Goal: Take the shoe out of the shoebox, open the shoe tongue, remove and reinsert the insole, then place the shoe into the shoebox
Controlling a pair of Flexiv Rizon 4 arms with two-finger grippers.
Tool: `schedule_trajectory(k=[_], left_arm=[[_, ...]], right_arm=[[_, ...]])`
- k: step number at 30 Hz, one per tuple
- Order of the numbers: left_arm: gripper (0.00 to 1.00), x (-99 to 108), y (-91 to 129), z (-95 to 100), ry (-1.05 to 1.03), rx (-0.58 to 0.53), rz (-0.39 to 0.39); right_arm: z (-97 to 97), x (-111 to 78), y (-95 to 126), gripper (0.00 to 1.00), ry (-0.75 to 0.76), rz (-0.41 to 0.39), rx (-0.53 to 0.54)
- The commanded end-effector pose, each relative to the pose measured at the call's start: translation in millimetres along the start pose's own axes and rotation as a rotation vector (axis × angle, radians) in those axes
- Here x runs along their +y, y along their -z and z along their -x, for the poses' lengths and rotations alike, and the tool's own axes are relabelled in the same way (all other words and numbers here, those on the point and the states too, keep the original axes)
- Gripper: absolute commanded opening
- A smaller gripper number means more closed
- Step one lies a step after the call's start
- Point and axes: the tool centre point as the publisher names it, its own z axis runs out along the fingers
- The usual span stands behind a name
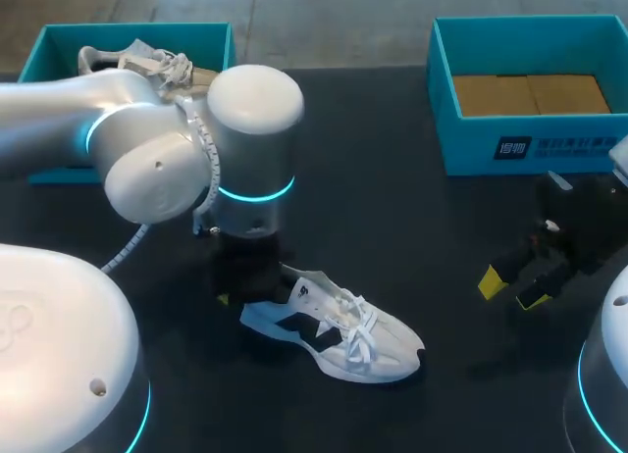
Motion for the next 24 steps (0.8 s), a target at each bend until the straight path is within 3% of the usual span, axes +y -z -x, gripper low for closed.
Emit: schedule_trajectory(k=[1,16,24], left_arm=[[1.00,2.4,7.3,-8.2,-0.005,-0.024,-0.013],[1.00,1.0,56.9,-24.6,0.028,-0.140,-0.042],[1.00,11.4,88.0,-42.9,0.129,-0.207,-0.185]], right_arm=[[-0.5,-0.8,-0.6,1.00,-0.002,0.001,-0.003],[-0.5,-0.8,-0.6,1.00,-0.002,0.001,-0.003],[-0.5,-0.8,-0.6,1.00,-0.002,0.001,-0.003]])
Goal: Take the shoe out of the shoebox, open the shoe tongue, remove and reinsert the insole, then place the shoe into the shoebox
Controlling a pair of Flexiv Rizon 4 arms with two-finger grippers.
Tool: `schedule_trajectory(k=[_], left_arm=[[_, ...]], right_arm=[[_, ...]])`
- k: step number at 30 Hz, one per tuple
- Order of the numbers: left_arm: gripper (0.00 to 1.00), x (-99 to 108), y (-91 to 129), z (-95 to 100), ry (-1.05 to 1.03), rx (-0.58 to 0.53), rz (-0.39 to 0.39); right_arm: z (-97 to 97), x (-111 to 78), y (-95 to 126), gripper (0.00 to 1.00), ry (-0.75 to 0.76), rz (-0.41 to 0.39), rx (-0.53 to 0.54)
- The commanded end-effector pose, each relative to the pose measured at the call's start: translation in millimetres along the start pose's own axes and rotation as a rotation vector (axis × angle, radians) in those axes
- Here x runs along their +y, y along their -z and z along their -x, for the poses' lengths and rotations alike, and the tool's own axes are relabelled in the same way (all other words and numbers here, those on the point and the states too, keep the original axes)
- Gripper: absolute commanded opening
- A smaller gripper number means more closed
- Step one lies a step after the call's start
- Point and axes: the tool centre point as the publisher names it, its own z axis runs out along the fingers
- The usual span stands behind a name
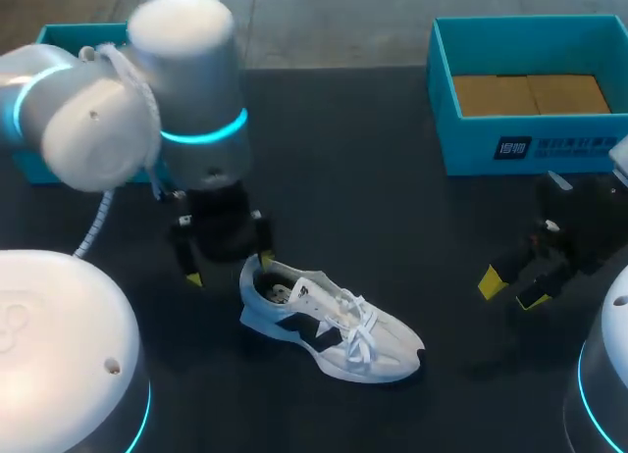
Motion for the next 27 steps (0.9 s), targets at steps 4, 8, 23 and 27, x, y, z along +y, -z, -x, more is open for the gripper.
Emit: schedule_trajectory(k=[4,8,23,27], left_arm=[[1.00,17.4,37.2,-25.1,0.091,-0.099,-0.125],[1.00,24.7,53.8,-39.8,0.199,-0.132,-0.157],[1.00,43.6,69.0,-94.2,0.472,-0.196,-0.316],[1.00,43.2,68.6,-104.3,0.531,-0.217,-0.343]], right_arm=[[-0.5,-0.8,-0.6,1.00,-0.002,0.001,-0.003],[-0.5,-0.8,-0.6,1.00,-0.002,0.001,-0.003],[-0.5,-0.8,-0.6,1.00,-0.002,0.001,-0.003],[-0.5,-0.8,-0.6,1.00,-0.002,0.001,-0.003]])
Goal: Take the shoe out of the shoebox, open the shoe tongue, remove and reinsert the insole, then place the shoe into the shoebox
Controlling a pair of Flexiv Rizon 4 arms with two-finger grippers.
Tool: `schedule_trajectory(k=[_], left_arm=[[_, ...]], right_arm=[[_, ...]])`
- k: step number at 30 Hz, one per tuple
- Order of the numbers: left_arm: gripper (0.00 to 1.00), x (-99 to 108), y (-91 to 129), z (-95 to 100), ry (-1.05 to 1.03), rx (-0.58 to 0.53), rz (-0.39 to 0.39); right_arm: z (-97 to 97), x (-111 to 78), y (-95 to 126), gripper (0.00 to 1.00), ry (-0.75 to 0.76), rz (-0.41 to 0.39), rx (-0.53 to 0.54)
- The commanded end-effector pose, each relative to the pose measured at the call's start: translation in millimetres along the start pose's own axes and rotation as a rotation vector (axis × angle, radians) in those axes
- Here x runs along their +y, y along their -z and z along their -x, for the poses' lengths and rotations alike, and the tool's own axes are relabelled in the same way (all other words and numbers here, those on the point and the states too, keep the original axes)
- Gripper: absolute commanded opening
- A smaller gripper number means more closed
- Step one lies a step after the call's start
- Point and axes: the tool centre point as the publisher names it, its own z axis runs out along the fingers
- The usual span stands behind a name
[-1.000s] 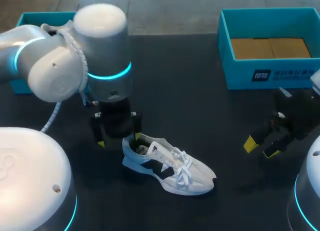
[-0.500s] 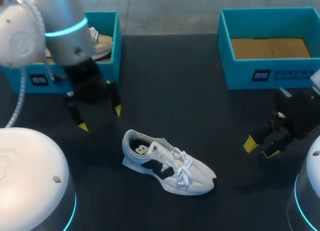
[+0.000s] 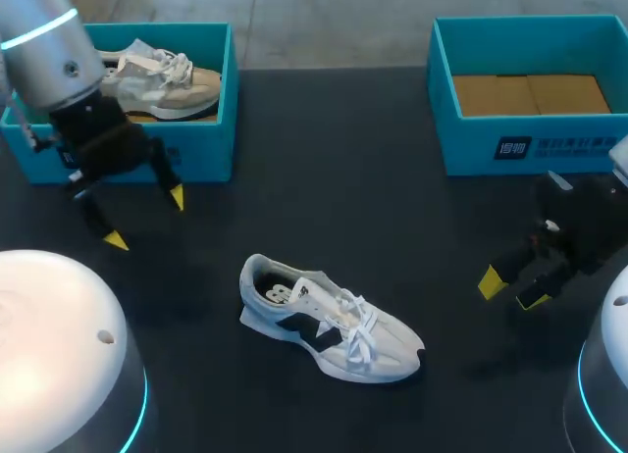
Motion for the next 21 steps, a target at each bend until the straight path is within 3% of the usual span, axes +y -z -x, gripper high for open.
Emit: schedule_trajectory(k=[1,7,9,21], left_arm=[[1.00,5.5,1.0,-15.0,0.041,-0.096,-0.021],[1.00,9.3,1.5,-29.8,0.176,-0.152,-0.080],[1.00,8.9,2.2,-33.6,0.225,-0.148,0.009],[1.00,8.9,2.2,-33.6,0.225,-0.148,0.009]], right_arm=[[-0.5,-0.8,-0.6,1.00,-0.002,0.001,-0.003],[-0.5,-0.8,-0.6,1.00,-0.002,0.001,-0.003],[-0.5,-0.8,-0.6,1.00,-0.002,0.001,-0.003],[-0.5,-0.8,-0.6,1.00,-0.002,0.001,-0.003]])
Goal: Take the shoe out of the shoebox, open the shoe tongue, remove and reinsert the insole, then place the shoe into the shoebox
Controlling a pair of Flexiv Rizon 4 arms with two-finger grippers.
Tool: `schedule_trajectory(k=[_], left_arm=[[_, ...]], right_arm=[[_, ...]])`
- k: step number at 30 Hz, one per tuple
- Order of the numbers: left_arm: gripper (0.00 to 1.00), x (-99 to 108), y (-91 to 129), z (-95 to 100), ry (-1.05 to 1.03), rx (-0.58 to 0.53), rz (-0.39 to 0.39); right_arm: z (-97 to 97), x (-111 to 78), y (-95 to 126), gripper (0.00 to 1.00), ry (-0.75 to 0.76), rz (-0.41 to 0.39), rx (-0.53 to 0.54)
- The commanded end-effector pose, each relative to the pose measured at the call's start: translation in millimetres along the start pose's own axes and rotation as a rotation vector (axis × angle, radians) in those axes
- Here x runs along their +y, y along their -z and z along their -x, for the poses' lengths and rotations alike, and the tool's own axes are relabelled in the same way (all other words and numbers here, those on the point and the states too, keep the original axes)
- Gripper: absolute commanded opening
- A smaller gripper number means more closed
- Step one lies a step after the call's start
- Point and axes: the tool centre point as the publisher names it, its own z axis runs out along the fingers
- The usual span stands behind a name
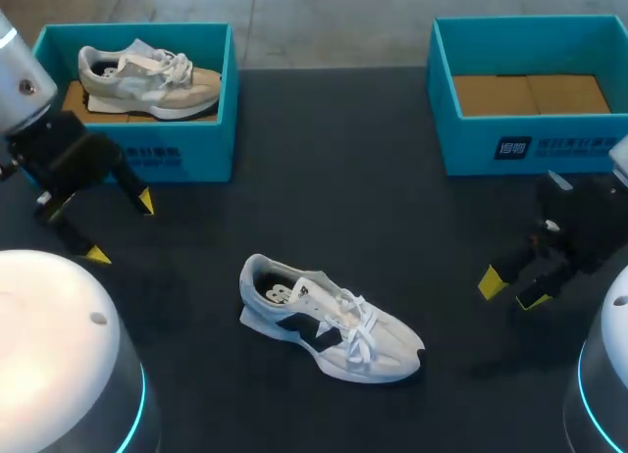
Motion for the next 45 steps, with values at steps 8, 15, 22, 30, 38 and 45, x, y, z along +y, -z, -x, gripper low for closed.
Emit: schedule_trajectory(k=[8,15,22,30,38,45], left_arm=[[1.00,10.8,-9.9,3.3,0.115,-0.074,-0.088],[1.00,35.8,-24.2,4.6,0.173,-0.006,-0.229],[1.00,49.0,-46.8,1.1,0.181,0.044,-0.338],[1.00,54.1,-56.4,-12.2,0.187,0.036,-0.475],[1.00,75.9,-58.4,-18.0,0.249,-0.039,-0.597],[1.00,78.7,-65.0,-19.7,0.273,-0.105,-0.653]], right_arm=[[-0.5,-0.8,-0.6,1.00,-0.002,0.001,-0.003],[-0.5,-0.8,-0.6,1.00,-0.002,0.001,-0.003],[-0.5,-0.8,-0.6,1.00,-0.002,0.001,-0.003],[-0.5,-0.8,-0.6,1.00,-0.002,0.001,-0.003],[-0.5,-0.8,-0.6,1.00,-0.002,0.001,-0.003],[-0.5,-0.8,-0.6,1.00,-0.002,0.001,-0.003]])
